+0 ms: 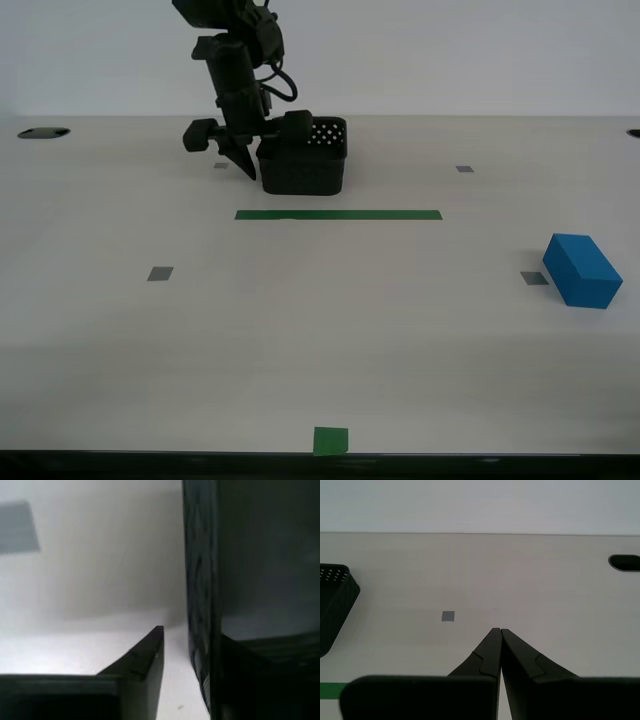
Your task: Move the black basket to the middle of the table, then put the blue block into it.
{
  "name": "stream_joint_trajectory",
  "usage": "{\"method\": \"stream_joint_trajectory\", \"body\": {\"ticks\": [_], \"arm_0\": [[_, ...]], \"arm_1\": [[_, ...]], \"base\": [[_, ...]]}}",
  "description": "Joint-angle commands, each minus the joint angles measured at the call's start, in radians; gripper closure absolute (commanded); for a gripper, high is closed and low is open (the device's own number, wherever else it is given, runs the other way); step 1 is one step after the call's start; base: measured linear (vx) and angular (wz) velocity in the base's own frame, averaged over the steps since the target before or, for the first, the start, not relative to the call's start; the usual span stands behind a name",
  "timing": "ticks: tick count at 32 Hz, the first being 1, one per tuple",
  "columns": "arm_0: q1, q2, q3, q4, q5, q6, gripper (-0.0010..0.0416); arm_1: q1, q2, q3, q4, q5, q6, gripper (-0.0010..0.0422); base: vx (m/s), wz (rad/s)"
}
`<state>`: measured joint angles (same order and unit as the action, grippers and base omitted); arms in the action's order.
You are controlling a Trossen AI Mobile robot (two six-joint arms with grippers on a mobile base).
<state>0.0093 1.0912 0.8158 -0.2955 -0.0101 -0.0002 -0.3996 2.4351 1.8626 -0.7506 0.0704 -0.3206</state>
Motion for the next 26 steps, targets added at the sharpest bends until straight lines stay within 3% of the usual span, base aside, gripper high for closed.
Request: {"method": "stream_joint_trajectory", "body": {"ticks": [1, 7, 12, 20, 23, 26], "arm_0": [[0.0, 0.0, 0.0, 0.002, -0.001, 0.001, 0.0405], [0.0, 0.0, 0.0, 0.002, -0.001, 0.001, 0.0406], [0.0, 0.0, -0.002, 0.002, -0.001, 0.001, 0.0406], [0.001, 0.0, -0.075, 0.058, -0.001, 0.016, 0.0406], [0.002, 0.0, -0.076, 0.058, -0.001, 0.016, 0.0406], [0.002, 0.0, -0.076, 0.056, -0.001, 0.017, 0.0406]], "arm_1": [[-0.001, -0.001, -0.027, 0.016, 0.021, -0.011, 0.0417], [-0.003, -0.008, -0.003, -0.013, 0.024, -0.056, 0.0413], [-0.021, -0.036, 0.037, -0.141, 0.032, -0.047, 0.0414], [-0.13, -0.156, 0.031, -0.265, 0.018, -0.048, 0.0414], [-0.185, -0.206, -0.025, -0.263, 0.016, -0.055, 0.0414], [-0.232, -0.268, -0.169, -0.206, -0.017, -0.094, 0.0414]], "base": [[0.0, 0.0], [0.0, 0.0], [0.0, 0.0], [0.0, 0.0], [0.0, 0.0], [0.0, 0.0]]}}
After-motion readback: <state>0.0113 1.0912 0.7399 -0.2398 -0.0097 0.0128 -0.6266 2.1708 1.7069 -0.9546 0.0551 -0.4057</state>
